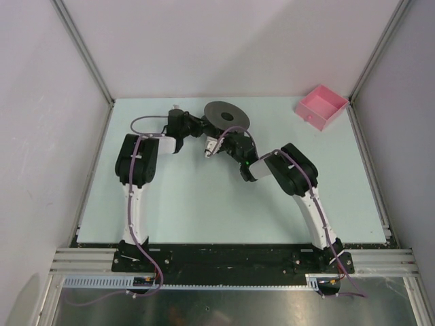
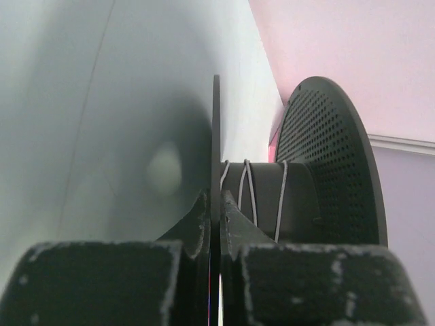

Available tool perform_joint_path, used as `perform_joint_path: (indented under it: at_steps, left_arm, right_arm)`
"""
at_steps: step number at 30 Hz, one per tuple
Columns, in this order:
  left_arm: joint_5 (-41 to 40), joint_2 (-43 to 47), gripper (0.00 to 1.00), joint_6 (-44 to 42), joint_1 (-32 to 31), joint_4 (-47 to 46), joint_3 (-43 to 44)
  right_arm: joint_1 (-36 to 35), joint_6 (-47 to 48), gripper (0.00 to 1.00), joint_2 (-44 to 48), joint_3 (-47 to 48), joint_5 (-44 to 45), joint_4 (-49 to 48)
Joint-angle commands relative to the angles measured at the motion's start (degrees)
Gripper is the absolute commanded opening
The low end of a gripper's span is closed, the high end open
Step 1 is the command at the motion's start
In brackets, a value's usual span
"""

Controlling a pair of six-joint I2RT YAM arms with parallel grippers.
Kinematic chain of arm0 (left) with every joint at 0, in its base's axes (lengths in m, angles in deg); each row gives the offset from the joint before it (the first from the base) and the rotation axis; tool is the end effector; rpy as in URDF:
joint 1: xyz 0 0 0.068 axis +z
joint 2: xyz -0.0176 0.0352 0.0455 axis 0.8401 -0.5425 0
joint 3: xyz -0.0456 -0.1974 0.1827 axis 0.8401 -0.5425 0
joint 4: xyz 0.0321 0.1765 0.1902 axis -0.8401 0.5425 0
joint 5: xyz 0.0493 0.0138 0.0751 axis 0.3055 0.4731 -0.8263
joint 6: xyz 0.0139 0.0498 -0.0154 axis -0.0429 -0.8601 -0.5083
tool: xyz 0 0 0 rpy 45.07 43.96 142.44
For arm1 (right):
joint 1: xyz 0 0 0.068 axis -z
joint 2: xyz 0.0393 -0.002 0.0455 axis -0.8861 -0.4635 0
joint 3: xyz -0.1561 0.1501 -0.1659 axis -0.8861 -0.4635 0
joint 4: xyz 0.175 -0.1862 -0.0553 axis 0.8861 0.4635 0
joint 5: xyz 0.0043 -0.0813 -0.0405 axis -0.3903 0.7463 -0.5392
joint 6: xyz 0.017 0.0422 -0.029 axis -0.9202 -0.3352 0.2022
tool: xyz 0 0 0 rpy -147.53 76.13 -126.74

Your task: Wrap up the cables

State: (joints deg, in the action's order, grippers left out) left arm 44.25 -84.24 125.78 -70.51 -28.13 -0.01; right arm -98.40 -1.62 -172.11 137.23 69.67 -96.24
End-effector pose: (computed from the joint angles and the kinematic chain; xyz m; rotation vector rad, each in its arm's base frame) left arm 0.4726 -0.1241 0.1355 -0.8667 1.9913 -1.2599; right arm 0.3859 0.2856 0.1275 -1.2002 0.9137 -0.2877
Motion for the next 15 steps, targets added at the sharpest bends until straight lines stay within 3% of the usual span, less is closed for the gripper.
perform_joint_path:
  at_steps: [1, 15]
  left_arm:
    - [3.45, -3.53, 0.00, 1.17, -0.52, -9.64, 5.90]
    - [1.62, -18.57, 0.00, 6.57, 0.78, -11.88, 17.09]
  right_arm:
    - [2.44, 4.49, 0.00, -5.25, 7.06, -0.10, -7.09]
    - [5.73, 10.82, 0.00, -22.97, 28.72, 1.08, -0.68]
